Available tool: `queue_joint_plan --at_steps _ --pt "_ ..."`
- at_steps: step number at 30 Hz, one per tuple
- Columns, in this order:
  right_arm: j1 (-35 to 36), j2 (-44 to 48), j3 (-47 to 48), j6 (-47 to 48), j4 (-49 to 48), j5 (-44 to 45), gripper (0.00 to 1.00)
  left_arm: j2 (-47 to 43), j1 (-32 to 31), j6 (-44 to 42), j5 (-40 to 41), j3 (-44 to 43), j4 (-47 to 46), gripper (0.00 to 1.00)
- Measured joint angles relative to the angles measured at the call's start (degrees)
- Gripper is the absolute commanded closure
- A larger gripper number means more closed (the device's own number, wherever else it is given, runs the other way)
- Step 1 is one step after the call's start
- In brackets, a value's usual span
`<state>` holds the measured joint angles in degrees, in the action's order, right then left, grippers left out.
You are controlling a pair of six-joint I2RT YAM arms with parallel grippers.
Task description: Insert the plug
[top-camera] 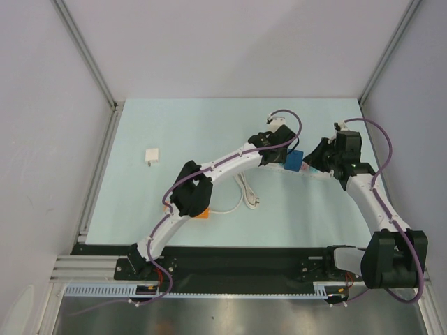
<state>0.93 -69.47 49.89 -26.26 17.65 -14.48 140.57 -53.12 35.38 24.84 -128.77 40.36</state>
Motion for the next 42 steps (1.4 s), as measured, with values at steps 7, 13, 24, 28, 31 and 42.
queue_joint_plan --at_steps 7,13,24,28,31,42 --pt "-0.04 0.02 -0.28 0.00 -0.11 0.02 0.95 -0.37 0.15 -0.92 -0.83 0.33 -0.09 0.37" --pt "-0.11 0.39 -0.28 0.20 -0.37 0.02 0.95 -0.55 0.26 -1.38 -2.25 0.44 0.48 0.28" --pt "-0.31 0.48 -0.37 0.37 -0.83 0.04 0.95 0.09 0.11 -2.45 -6.78 2.03 4.42 0.17" --pt "-0.31 0.50 -0.37 0.37 -0.85 0.04 0.95 0.09 0.11 -2.47 -7.13 2.03 4.72 0.17" --pt "-0.31 0.55 -0.37 0.39 -0.85 0.02 0.95 0.09 0.15 -2.47 -7.28 2.27 4.83 0.17" --pt "-0.31 0.70 -0.39 0.42 -0.87 0.02 0.95 -2.05 0.15 -2.43 -7.76 9.40 5.20 0.16"
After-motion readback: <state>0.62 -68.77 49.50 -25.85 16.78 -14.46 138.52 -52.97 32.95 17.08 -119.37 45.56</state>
